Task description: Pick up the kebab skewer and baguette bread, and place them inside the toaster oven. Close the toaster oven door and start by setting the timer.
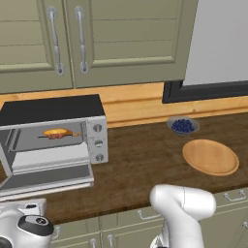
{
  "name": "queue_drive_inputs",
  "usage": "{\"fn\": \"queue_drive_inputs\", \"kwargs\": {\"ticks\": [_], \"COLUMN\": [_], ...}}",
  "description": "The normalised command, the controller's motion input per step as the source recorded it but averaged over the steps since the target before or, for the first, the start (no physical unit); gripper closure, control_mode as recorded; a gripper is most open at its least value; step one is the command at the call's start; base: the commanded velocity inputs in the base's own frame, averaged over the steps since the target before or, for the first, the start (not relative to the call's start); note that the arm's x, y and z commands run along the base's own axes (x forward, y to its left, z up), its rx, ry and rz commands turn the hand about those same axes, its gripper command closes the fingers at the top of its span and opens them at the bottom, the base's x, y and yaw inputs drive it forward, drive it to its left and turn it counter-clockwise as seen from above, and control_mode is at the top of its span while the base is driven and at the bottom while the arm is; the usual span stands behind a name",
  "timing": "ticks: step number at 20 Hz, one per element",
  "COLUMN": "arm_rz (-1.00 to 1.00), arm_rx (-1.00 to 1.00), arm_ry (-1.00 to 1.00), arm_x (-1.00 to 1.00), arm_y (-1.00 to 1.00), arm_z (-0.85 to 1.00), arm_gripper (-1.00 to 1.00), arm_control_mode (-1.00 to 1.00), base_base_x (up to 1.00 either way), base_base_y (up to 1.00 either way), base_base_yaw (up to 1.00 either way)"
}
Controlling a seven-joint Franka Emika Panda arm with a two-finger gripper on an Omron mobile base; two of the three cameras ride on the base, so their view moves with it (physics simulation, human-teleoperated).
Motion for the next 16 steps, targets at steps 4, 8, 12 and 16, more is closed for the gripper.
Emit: {"fn": "queue_drive_inputs", "kwargs": {"ticks": [4, 8, 12, 16], "arm_rz": [0.00, 0.00, 0.00, 0.00], "arm_rx": [0.00, 0.00, 0.01, 0.01], "arm_ry": [0.00, 0.00, 0.00, -0.02], "arm_x": [0.32, 0.37, 0.41, 0.41], "arm_y": [-0.10, -0.14, -0.26, -0.28], "arm_z": [0.16, 0.15, 0.11, 0.05], "arm_gripper": [-1.00, -1.00, -1.00, -1.00], "arm_control_mode": [-1.00, -1.00, -1.00, -1.00], "base_base_x": [0.00, 0.00, 0.00, 0.00], "base_base_y": [0.00, 0.00, 0.00, 0.00], "base_base_yaw": [0.00, 0.00, 0.00, 0.00]}}
